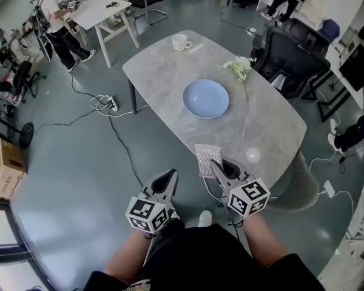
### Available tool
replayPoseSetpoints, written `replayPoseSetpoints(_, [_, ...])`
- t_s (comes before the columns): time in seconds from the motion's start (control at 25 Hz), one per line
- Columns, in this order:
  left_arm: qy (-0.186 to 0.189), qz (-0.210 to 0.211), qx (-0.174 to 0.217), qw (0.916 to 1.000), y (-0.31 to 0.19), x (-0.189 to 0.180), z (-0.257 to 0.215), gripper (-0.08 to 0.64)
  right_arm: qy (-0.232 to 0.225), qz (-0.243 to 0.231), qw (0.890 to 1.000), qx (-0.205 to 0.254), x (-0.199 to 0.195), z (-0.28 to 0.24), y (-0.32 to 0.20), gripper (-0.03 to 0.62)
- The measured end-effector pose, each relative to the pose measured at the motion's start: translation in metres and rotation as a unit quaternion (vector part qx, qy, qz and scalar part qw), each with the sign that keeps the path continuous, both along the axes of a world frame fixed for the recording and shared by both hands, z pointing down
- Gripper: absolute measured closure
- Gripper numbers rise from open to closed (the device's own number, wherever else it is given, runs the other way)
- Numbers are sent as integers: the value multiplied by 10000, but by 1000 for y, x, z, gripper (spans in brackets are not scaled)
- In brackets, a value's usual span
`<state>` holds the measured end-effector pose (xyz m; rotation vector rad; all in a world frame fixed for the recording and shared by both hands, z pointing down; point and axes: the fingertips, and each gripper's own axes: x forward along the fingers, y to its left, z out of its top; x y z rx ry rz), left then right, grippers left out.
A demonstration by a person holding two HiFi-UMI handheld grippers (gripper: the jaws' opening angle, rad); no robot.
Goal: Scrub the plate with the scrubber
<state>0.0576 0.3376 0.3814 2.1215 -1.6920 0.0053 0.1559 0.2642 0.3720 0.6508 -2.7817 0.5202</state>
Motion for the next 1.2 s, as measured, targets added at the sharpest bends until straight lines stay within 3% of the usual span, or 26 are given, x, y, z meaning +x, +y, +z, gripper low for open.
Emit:
replayPoseSetpoints(0.6, [7, 269, -172, 9995, -1, -114, 20, 543, -18, 164, 9998, -75, -123, 15, -14, 517])
replayPoseSetpoints(1.2, [-68, 375, -303, 9988, -79, -119, 30, 543, -131, 343, 9993, -114, -127, 21, -98, 517])
